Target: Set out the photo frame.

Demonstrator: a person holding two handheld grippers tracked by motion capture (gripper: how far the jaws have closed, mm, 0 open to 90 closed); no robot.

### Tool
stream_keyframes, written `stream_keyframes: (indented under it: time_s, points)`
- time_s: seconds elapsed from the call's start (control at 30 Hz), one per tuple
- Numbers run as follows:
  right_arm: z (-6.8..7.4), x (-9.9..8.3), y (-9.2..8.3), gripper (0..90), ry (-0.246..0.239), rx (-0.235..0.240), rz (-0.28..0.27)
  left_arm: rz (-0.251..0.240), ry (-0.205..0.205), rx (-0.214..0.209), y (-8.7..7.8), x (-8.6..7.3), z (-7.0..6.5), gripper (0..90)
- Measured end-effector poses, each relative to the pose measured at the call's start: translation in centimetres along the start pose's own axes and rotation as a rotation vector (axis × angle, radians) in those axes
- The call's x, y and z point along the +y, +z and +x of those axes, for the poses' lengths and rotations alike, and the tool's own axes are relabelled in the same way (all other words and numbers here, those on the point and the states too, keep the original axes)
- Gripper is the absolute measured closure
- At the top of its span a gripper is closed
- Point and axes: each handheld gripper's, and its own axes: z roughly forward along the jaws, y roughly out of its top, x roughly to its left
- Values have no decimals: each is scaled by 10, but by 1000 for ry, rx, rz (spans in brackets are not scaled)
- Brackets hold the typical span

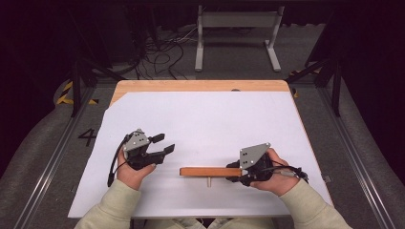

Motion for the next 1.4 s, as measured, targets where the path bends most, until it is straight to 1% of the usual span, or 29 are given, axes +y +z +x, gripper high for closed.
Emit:
stream_keyframes:
  time_s: [0.13, 0.2, 0.23, 0.27, 0.3, 0.33, 0.37, 0.4, 0.43, 0.5, 0.53, 0.6, 0.63, 0.67, 0.7, 0.73, 0.77, 0.8, 0.87, 0.9, 1.0, 1.07, 1.1, 1.13, 1.23, 1.3, 1.33, 1.4]
  points:
    - [2, -1, -1, 570, 15, -6, -14, 8, -2, -2, 0, 0, 0, 404]
    - [1, -3, -1, 507, 41, -15, -20, 9, -2, -2, 0, 0, 0, 402]
    - [1, -4, -2, 491, 57, -26, -25, 8, -2, -2, 0, 0, 0, 400]
    - [2, -7, -4, 487, 80, -37, -23, 5, -4, -2, 0, 0, 0, 399]
    - [2, -7, -4, 487, 80, -37, -23, 5, -4, -2, 0, 0, 0, 398]
    - [2, -9, -6, 500, 93, -47, -20, 6, -8, -3, 1, 0, 0, 398]
    - [2, -11, -8, 523, 107, -48, -19, 10, 0, -1, 1, 0, 1, 399]
    - [2, -16, -10, 553, 130, -56, -11, 13, -10, -3, 2, -1, 1, 401]
    - [2, -16, -10, 553, 130, -56, -11, 13, -10, -3, 2, -1, 1, 402]
    - [1, -21, -14, 575, 154, -62, 3, 14, -7, -5, 2, 0, 1, 403]
    - [1, -24, -15, 586, 158, -70, 11, 12, -8, -5, 2, 0, 1, 405]
    - [1, -29, -17, 618, 179, -68, 22, 13, -6, -4, 3, 0, 1, 407]
    - [2, -31, -17, 639, 188, -66, 31, 15, -7, -5, 4, 0, 2, 407]
    - [3, -35, -17, 686, 198, -63, 44, 16, -12, -5, 6, -1, 2, 410]
    - [3, -35, -17, 686, 198, -63, 44, 16, -12, -5, 6, -1, 2, 415]
    - [4, -38, -16, 733, 201, -50, 60, 20, -13, -5, 6, -1, 2, 415]
    - [5, -39, -16, 753, 208, -47, 65, 23, -11, -3, 7, -1, 2, 417]
    - [5, -40, -15, 774, 211, -38, 70, 22, -18, -5, 7, -1, 2, 419]
    - [6, -42, -13, 823, 217, -25, 70, 24, -13, -2, 8, -1, 3, 425]
    - [6, -42, -13, 823, 217, -25, 70, 24, -13, -2, 8, -1, 3, 426]
    - [8, -43, -6, 890, 217, -12, 69, 26, -19, -2, 9, -2, 3, 429]
    - [9, -43, -1, 900, 225, -12, 71, 28, -23, -2, 9, -2, 3, 430]
    - [9, -44, 1, 900, 232, -14, 69, 26, -13, 1, 9, -2, 4, 431]
    - [9, -45, 5, 900, 242, -15, 66, 27, -16, -1, 9, -2, 4, 430]
    - [9, -45, 12, 900, 251, 3, 72, 30, -16, -1, 10, -2, 4, 430]
    - [8, -46, 16, 900, 260, 7, 64, 28, -20, -1, 10, -2, 4, 430]
    - [8, -46, 18, 900, 270, 9, 60, 29, -20, 0, 10, -2, 4, 430]
    - [6, -47, 20, 900, 291, 0, 50, 29, -16, 2, 10, -2, 4, 430]
